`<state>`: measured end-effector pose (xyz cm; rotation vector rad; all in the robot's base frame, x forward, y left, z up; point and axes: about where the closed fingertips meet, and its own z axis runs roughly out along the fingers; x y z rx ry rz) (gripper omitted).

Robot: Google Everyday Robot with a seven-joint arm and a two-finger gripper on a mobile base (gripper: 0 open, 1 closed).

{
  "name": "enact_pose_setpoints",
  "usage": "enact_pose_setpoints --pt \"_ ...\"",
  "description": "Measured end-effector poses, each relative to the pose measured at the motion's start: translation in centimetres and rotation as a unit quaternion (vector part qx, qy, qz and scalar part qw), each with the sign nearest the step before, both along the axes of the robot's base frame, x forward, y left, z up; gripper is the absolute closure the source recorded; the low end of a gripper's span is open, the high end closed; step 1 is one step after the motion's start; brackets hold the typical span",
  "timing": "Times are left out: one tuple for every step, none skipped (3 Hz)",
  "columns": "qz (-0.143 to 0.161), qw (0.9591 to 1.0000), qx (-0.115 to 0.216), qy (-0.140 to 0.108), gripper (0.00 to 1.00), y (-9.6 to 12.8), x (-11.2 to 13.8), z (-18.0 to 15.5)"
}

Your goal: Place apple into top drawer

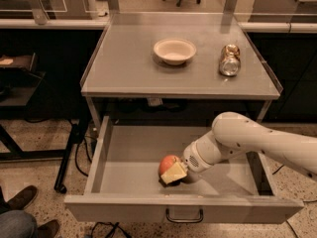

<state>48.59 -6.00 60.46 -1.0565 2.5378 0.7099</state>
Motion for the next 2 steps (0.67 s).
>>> enact_pose_setpoints --pt "0.0 1.0 0.0 0.0 0.81 0.0 0.0 0.0" --pt "0.0 1.0 0.0 0.0 0.57 0.0 0.0 0.0"
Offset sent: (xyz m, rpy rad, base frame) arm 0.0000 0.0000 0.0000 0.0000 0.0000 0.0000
